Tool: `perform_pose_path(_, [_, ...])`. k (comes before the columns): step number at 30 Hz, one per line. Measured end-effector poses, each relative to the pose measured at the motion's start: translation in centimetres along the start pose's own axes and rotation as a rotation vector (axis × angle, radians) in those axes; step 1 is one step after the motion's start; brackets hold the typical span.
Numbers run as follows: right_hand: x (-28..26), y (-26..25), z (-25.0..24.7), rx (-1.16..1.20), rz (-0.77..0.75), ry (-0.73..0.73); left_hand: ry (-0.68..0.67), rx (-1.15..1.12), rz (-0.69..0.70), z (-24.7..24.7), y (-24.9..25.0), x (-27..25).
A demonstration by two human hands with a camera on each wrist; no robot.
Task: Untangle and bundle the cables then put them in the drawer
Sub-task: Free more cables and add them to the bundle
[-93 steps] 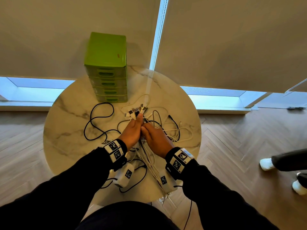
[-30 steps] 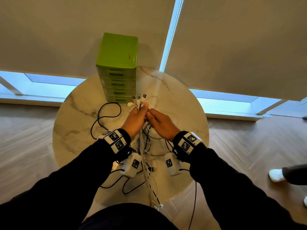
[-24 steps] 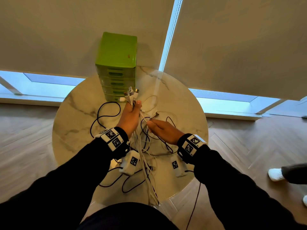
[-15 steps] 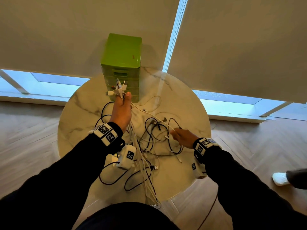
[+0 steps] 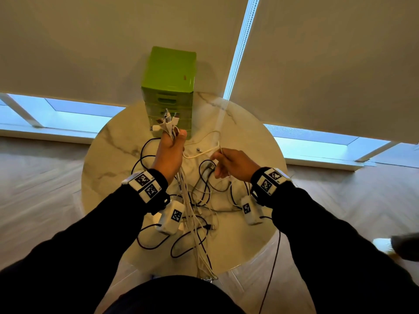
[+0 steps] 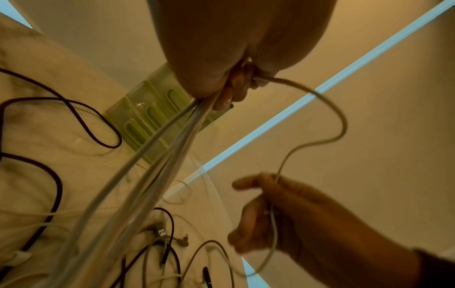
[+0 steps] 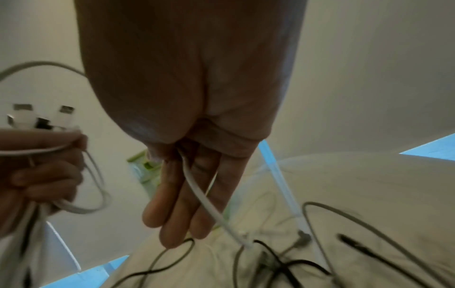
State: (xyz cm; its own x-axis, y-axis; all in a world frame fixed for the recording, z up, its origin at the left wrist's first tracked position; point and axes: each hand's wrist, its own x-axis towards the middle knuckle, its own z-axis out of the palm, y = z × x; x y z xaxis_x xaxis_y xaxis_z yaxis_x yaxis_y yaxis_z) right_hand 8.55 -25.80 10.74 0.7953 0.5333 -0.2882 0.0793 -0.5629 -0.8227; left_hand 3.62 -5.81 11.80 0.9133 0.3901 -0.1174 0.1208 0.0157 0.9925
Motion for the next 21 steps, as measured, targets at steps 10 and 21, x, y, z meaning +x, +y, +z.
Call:
perform_pose_path(10, [-2.2,-4.5,-1.4,0.085,-0.018,-0.029,-0.029,-0.016,-0.017,1.0,-0.5,-0.6])
perform_pose_path(21, [-8.9,-3.0,-2.4,-0.375,-0.016,-0.186,-0.209,0.015,0.004,7.7,0.2,-2.9])
